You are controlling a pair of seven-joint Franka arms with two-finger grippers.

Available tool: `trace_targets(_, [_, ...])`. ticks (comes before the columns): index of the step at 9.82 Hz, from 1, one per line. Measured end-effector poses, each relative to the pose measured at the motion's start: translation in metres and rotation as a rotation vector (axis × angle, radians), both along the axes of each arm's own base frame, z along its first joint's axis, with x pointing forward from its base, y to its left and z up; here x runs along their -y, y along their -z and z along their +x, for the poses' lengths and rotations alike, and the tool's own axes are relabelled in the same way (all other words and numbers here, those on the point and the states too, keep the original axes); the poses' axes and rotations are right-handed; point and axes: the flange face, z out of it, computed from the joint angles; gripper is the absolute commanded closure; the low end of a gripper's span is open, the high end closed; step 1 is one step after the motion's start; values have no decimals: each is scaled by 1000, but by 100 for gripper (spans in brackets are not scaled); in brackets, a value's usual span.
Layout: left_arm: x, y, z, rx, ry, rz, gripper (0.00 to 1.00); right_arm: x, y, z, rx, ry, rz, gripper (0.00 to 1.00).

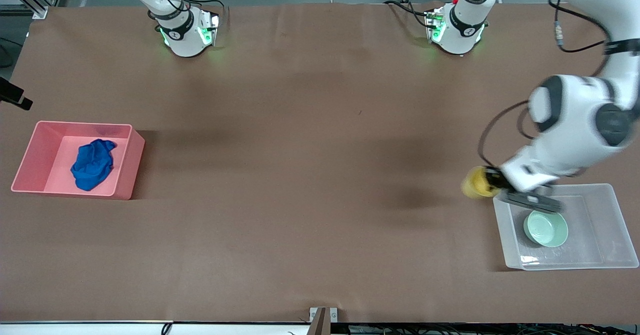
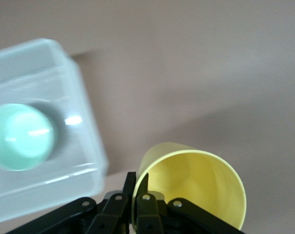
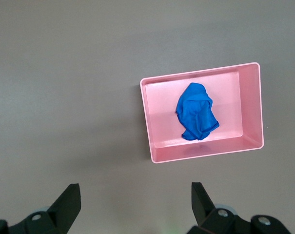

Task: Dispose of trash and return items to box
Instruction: 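Lower the yellow cup into the green bowl in the clear box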

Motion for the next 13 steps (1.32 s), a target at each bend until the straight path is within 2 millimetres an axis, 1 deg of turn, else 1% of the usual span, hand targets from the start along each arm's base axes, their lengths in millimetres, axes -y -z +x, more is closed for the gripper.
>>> trace_targets(1, [-41,10,13,1,-26,26,100,0,0,0,0,0,0,0])
trace_targets(3, [-111,49,33,-7,-80,-7,99,0,0,0,0,0,0,0])
trace_targets(4, [-144,70,39,-6,-99,-33,98,0,0,0,-1,0,0,0])
trace_targets(5, [-170,89,41,1,-116,-27,98,0,0,0,-1,0,0,0])
trace_targets(6, [-182,105,44,22,-131,-4,97,0,0,0,-1,-1,0,0])
trace_targets(7, [-186,119,46,34,-137,10,94,-1,0,0,-1,-1,0,0])
trace_targets(8, [-187,129,47,28,-144,12,78,-1,0,0,-1,-1,0,0])
trace_targets(9, [-187,137,46,19,-150,11,45,-1,0,0,-1,-1,0,0])
trace_targets(10, [-187,141,46,14,-153,12,2,-1,0,0,-1,-1,0,0])
trace_targets(11, [-187,141,46,19,-154,14,0,-1,0,0,-1,-1,0,0])
trace_targets(12, [-186,135,49,34,-152,16,0,-1,0,0,-1,-1,0,0])
trace_targets(13, [-183,121,53,63,-145,19,0,-1,0,0,-1,-1,0,0])
